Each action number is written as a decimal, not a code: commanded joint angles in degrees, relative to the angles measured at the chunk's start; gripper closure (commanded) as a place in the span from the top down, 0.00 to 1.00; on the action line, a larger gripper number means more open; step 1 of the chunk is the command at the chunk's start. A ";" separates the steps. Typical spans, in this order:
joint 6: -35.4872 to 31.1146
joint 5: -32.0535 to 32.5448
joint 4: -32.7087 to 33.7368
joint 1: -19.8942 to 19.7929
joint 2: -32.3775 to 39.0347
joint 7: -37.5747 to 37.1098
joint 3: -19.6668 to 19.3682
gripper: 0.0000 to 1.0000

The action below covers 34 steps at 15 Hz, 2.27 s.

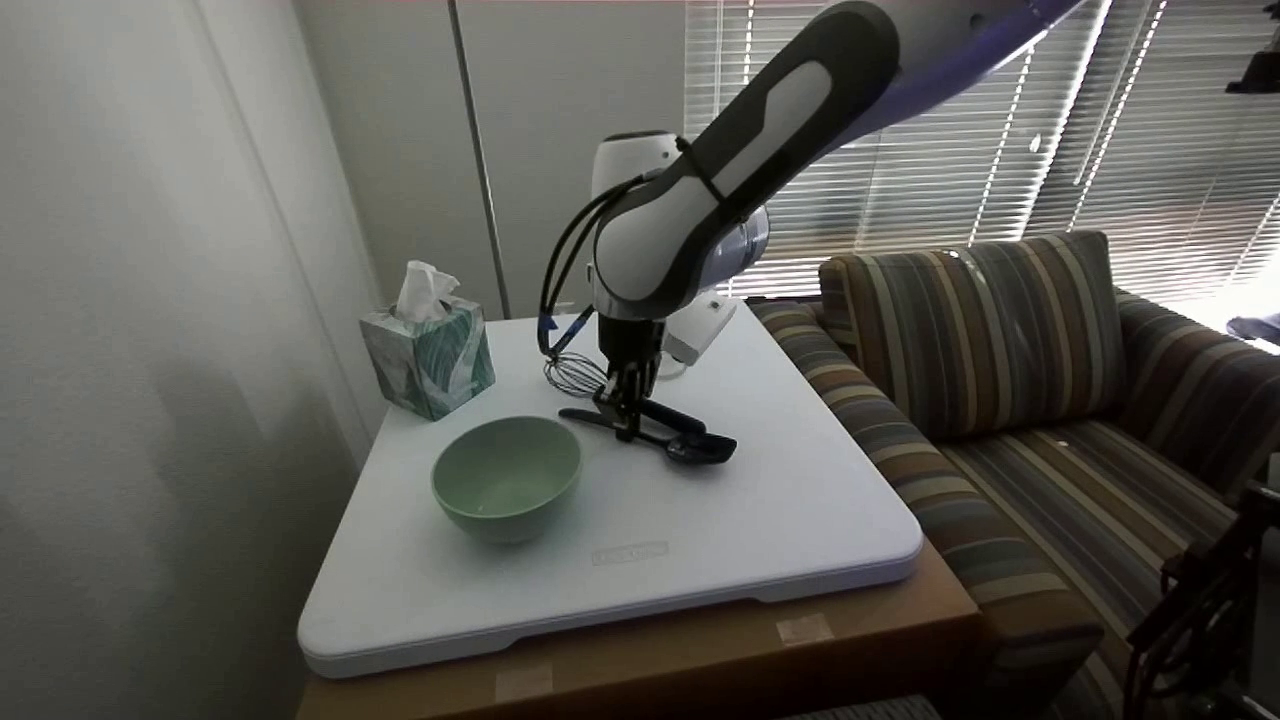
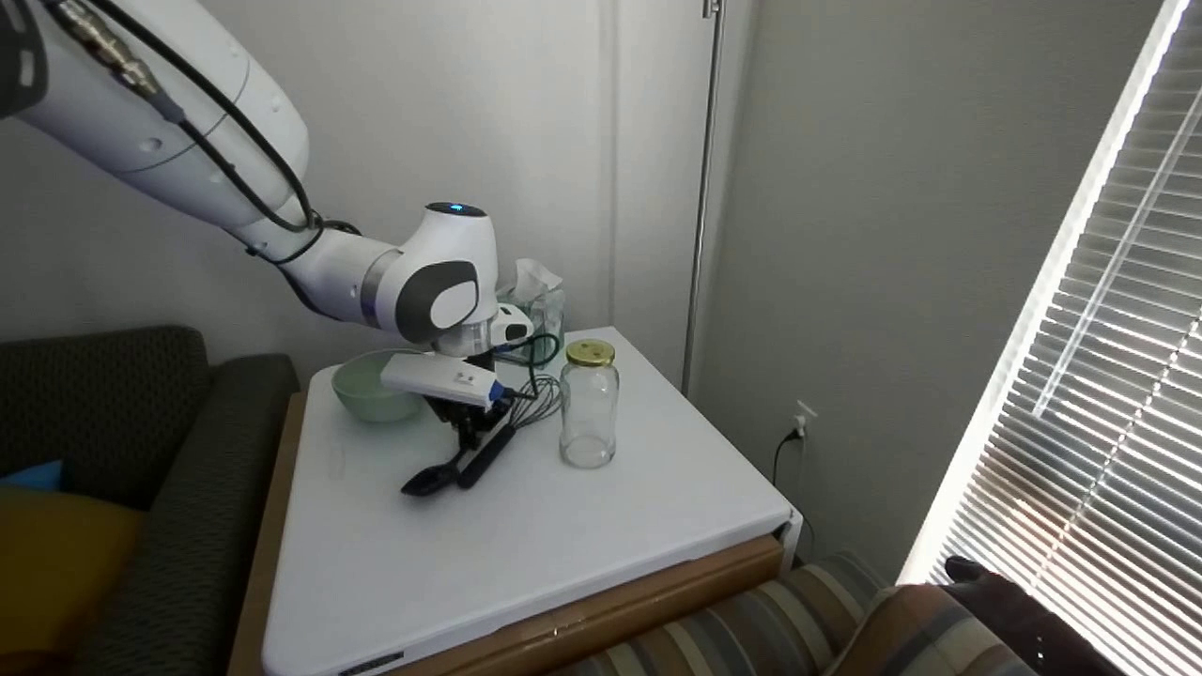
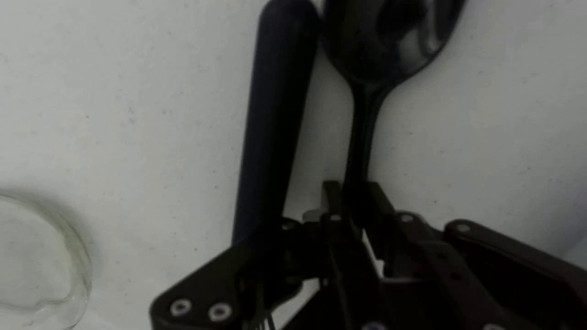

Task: Put the spoon in the bowl

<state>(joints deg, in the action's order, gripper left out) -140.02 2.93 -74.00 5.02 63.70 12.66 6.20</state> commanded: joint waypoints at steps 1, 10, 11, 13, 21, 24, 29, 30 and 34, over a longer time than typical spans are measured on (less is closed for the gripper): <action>1.06 -0.97 0.87 -1.50 0.93 1.74 1.90 0.03; -1.52 2.21 -0.57 1.73 -4.80 3.87 2.44 0.04; -1.64 2.89 -0.41 2.22 -5.63 4.32 2.41 0.04; -2.19 4.38 0.27 3.19 -7.25 5.58 2.74 0.04; -6.58 -3.01 3.18 -0.59 -6.05 17.55 15.00 0.04; -6.17 -6.44 3.24 -1.92 -4.71 20.24 18.05 0.04; -5.84 -6.62 4.35 -1.68 -1.61 20.70 17.53 0.04; -6.01 -6.46 5.04 -1.37 -0.70 20.44 17.32 0.04; -8.64 -6.02 7.60 -0.26 2.52 19.70 17.10 0.04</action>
<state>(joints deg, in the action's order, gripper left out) -146.48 -2.59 -69.53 4.27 63.43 31.17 22.97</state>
